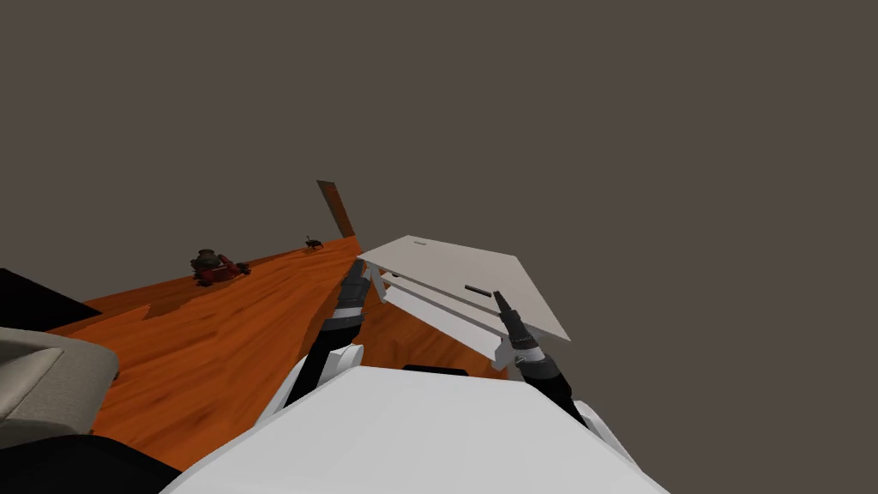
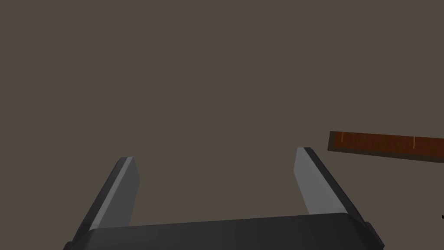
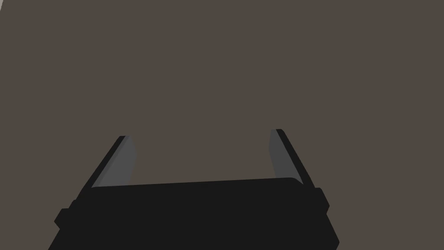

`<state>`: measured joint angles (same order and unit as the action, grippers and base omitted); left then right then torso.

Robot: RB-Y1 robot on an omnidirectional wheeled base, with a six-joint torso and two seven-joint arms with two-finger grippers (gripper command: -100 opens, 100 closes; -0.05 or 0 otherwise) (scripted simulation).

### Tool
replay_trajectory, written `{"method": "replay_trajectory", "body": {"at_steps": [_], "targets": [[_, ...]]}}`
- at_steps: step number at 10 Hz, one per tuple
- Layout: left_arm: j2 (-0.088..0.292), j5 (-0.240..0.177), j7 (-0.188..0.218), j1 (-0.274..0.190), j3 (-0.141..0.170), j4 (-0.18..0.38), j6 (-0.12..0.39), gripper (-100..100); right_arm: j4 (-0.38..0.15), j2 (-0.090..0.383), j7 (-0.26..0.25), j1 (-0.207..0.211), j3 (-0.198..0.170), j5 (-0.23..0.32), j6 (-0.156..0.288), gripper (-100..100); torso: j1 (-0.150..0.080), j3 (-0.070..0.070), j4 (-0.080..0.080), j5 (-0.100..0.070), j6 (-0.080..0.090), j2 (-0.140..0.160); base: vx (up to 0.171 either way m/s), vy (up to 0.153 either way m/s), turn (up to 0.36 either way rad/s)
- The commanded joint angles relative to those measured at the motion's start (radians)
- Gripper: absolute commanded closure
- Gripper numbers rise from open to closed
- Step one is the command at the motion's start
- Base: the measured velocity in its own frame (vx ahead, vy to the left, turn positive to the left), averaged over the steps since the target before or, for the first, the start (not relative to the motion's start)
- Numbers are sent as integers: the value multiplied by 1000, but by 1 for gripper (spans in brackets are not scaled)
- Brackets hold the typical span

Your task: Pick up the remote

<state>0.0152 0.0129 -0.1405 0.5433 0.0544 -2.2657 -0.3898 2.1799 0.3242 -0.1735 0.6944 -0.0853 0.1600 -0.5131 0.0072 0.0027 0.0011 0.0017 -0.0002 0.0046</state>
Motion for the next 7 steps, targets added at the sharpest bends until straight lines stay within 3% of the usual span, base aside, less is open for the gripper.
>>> {"method": "replay_trajectory", "body": {"at_steps": [1,4,5,6,7], "targets": [[0,0,0,0,0,0,0,0,-23,41,-1,12,-2,3,-9,-100,0,0,0,0,0,0,-33,76,59],[0,0,0,0,0,0,0,0,-97,130,-19,62,-40,32,-23,-100,-3,-1,0,-1,0,-2,-23,85,117],[0,0,0,0,0,0,0,0,-97,145,-19,62,-40,32,-23,-100,-2,-1,0,-1,0,-2,-18,82,67],[0,0,0,0,0,0,0,0,-136,183,-27,86,-60,47,-29,-100,-3,-1,0,0,0,-2,-4,111,183],[0,0,0,0,0,0,0,0,-136,200,-27,86,-60,47,-29,-100,-1,-2,-1,0,0,-3,-2,89,71]]}}
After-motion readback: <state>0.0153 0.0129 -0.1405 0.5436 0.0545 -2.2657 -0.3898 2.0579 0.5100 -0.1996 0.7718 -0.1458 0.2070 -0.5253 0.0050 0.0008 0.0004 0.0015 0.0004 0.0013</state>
